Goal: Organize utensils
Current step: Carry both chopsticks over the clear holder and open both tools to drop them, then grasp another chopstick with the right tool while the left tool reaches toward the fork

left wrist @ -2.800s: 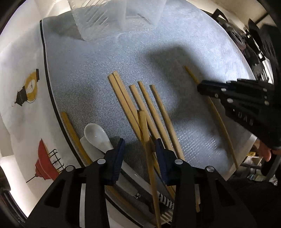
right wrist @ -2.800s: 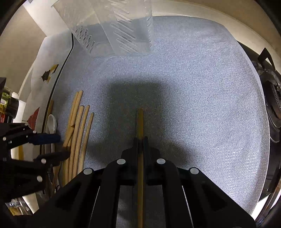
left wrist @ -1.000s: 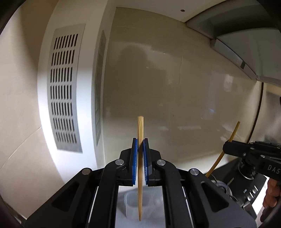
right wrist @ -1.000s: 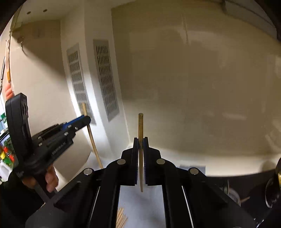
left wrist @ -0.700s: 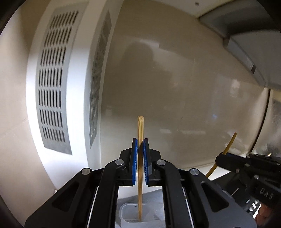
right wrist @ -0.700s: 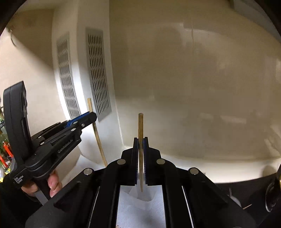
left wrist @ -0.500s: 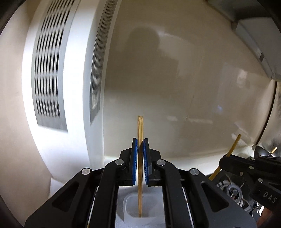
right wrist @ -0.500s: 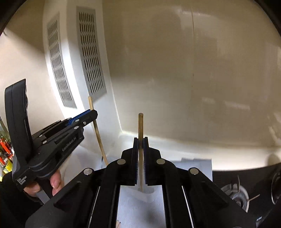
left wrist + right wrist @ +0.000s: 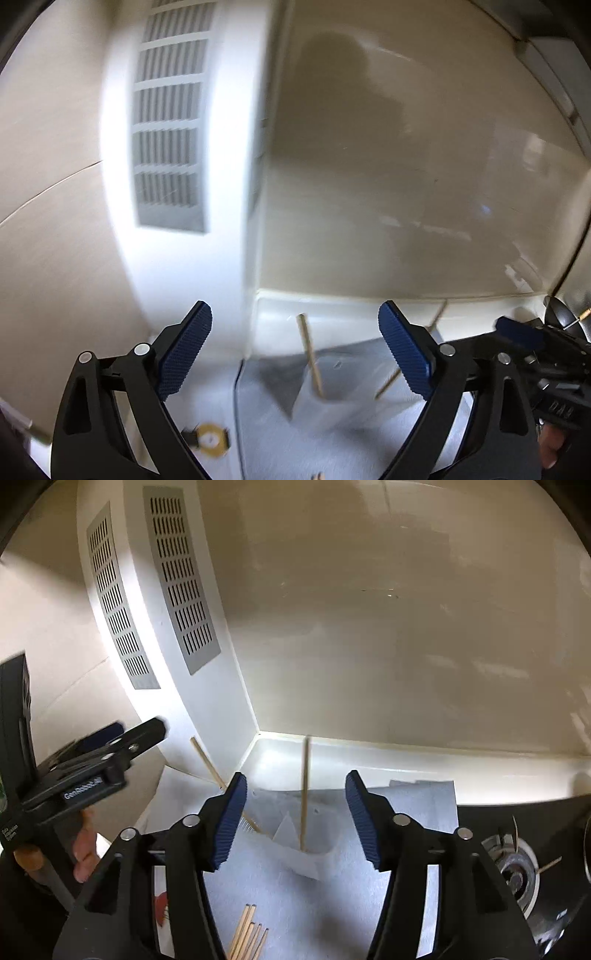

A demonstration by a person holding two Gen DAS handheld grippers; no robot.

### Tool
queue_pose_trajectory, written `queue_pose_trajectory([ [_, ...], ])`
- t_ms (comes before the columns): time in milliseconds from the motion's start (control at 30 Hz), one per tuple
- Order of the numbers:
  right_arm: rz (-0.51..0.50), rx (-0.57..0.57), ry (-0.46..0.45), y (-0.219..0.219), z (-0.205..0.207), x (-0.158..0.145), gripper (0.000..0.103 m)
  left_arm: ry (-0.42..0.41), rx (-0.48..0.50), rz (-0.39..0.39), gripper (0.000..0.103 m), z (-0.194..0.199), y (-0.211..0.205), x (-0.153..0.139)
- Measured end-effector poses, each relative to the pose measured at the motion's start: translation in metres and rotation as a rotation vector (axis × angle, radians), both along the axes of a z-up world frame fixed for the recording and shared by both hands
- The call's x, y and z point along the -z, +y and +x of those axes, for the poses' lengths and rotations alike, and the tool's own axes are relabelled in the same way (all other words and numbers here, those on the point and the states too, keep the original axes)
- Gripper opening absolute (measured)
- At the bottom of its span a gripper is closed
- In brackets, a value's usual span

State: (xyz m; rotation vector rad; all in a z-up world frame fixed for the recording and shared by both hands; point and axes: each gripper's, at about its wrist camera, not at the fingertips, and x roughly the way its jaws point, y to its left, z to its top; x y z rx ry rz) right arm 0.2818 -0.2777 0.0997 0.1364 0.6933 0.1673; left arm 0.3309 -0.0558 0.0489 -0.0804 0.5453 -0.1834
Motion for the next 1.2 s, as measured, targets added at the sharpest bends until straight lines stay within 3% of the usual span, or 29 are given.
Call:
queue_pose_trajectory([
  [167, 0.016, -0.006, 0.076, -0.004, -0.03, 0.017, 0.059, 0.071, -0.055, 0.035, 0.089, -0.03, 0.021, 0.014],
  [467, 0.054, -0.04, 0.328, 0.005, -0.073, 0.098, 0.059, 0.317, -0.076, 0.094, 0.089, -0.091, 0.041, 0.098],
  [733, 0.057, -0.073, 0.467, 0.018, -0.094, 0.143, 0.059, 0.463, -0.083, 0.124, 0.089, -0.12, 0.044, 0.146],
  [867, 0.062, -0.094, 0.5, 0.025, -0.099, 0.152, 0.059, 0.496, -0.066, 0.148, 0.089, -0.133, 0.038, 0.159],
  [1200, 0.062, -0.105, 0.523, 0.03, -0.102, 0.158, 0.059, 0.511, -0.065, 0.146, 0.089, -0.138, 0.037, 0.161],
])
